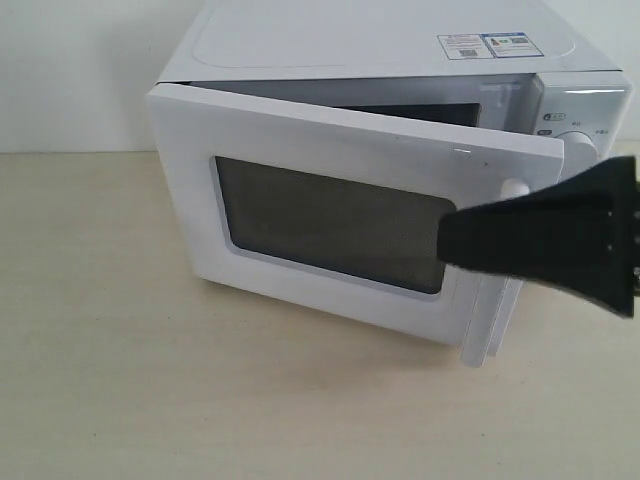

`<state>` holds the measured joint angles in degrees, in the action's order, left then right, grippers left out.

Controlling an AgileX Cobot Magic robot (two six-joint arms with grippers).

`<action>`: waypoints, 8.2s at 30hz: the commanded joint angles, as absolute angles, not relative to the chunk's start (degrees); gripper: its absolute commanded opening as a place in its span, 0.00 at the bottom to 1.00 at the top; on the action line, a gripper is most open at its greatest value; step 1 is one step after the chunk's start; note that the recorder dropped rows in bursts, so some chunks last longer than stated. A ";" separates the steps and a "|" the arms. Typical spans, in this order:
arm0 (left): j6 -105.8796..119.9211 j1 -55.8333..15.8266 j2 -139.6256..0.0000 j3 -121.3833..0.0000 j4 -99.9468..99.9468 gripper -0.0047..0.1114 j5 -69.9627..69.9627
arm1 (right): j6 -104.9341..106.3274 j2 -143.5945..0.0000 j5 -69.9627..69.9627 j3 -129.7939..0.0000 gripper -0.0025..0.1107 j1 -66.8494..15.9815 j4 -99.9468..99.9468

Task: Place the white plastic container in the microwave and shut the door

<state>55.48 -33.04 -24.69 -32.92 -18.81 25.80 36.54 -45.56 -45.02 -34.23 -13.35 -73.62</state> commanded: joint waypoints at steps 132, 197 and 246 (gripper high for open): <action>54.75 -33.29 -24.53 -32.62 -20.28 0.07 25.27 | 27.61 -93.21 60.58 -40.73 0.02 -38.19 -53.38; 54.75 -33.29 -24.53 -31.28 -21.16 0.07 23.80 | 61.80 -79.90 64.85 -40.73 0.02 -56.87 -82.20; -13.31 -15.07 0.00 -23.66 -18.21 0.07 32.62 | 61.80 -79.90 64.83 -40.73 0.02 -56.87 -82.10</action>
